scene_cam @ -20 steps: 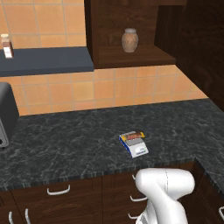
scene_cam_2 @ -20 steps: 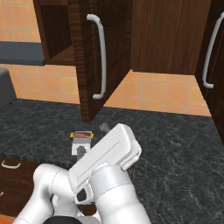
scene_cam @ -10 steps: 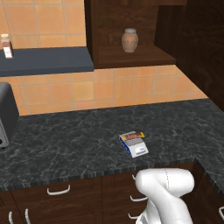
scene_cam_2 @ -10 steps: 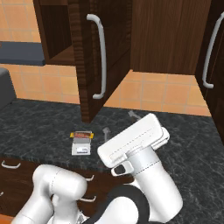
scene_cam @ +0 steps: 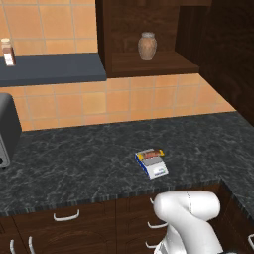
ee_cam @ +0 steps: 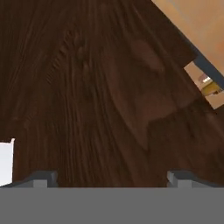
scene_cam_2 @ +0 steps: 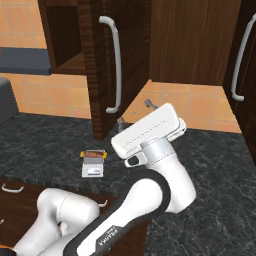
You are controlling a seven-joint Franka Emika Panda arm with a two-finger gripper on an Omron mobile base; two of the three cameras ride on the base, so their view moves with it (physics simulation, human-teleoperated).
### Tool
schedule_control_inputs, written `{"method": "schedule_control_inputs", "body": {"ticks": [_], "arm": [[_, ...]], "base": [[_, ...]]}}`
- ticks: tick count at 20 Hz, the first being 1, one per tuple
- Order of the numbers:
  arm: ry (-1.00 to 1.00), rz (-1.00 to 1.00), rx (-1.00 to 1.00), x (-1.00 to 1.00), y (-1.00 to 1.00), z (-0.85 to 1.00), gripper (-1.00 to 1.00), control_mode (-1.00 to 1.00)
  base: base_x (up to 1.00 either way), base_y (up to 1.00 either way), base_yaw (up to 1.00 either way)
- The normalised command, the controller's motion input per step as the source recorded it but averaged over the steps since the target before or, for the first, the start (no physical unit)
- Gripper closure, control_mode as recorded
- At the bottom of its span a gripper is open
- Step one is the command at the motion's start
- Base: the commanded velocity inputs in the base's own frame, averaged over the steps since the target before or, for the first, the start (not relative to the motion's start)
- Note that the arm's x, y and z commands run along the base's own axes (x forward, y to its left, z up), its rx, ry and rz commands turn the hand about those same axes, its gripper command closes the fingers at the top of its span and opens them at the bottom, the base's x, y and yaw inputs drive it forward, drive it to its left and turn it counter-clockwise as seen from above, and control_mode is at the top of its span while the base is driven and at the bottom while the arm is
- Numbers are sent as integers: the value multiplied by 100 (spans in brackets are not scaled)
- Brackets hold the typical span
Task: Pick the bar and place it on the digital scale for weighing, and close the cabinet.
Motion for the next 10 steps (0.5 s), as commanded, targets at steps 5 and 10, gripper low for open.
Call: {"method": "schedule_control_inputs", "body": {"ticks": [5, 10], "arm": [[-2, 0, 1, 37, 54, 27, -100, -100], [-10, -5, 0, 8, 100, 5, -100, -100]], "base": [[0, 0, 0], [0, 0, 0]]}}
